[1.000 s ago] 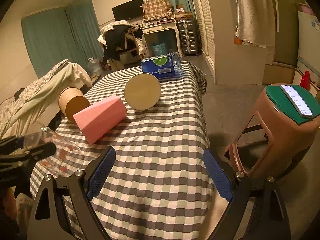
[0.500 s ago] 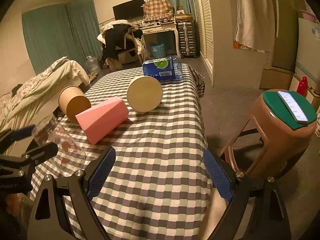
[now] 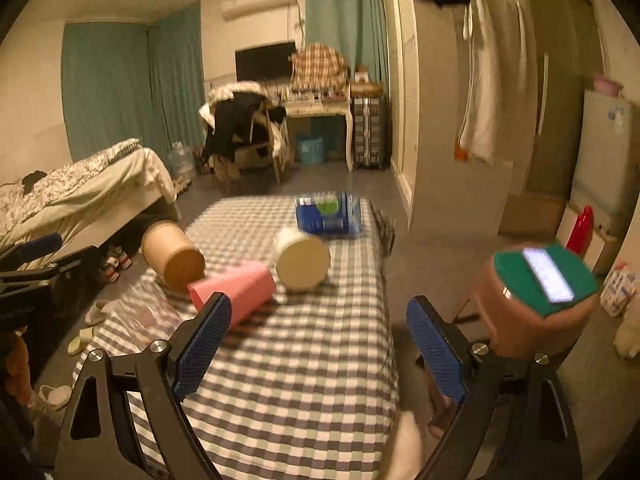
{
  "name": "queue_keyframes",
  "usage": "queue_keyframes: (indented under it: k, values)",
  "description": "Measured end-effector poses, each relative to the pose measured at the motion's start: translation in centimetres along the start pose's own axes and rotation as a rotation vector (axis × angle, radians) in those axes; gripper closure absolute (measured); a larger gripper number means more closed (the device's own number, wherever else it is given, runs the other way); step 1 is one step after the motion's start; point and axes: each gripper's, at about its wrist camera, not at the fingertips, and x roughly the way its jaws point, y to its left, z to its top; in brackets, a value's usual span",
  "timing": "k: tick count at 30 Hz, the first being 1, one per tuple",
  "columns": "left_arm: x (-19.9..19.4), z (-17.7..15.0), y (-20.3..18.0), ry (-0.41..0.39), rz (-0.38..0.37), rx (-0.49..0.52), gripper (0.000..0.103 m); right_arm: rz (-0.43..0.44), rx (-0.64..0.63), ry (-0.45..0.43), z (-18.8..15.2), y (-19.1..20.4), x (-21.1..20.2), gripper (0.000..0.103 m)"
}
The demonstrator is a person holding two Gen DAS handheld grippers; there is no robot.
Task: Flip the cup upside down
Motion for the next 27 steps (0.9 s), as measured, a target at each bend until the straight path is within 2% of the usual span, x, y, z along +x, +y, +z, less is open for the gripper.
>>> queue_keyframes:
  k: [4, 7, 11, 12, 14, 17, 27]
  values:
    - [-1.6, -0.4, 1.5, -0.041, 0.006, -0.036, 0.006, -0.013, -0.03, -0.068, 1.5, 1.8, -2.4, 0.013]
    - [-2.2, -1.3, 2.0, -0.056, 0.025, -0.047, 0.006, -0.009, -0.048, -0.08, 1.5, 3.1, -3.2, 0.013]
    - [-2.7, -2.9, 2.8, -0.058, 0.055, -0.075, 0.005, -0.005, -0.076, -0.059, 0.8, 4.9, -2.9, 0.01]
    - [-2.7, -3.3, 3.0, -0.059, 0.062, -0.084, 0.001, -0.007, -0.082, -0.053, 0.6, 5.2, -2.8, 0.009]
    - [-2.8, -4.0, 3.3, -0.068, 0.07, -0.099, 0.0, -0.004, -0.087, -0.04, 0.1, 5.8, -2.4, 0.008]
    - [-2.7, -4.6, 3.2, -0.073, 0.087, -0.096, 0.0, -0.007, -0.081, -0.023, -0.9, 6.3, -1.4, 0.001]
    - [-2.2, -5.8, 2.6, -0.05, 0.074, -0.084, 0.0, -0.035, -0.068, 0.021, -3.0, 6.0, 1.1, 0.0]
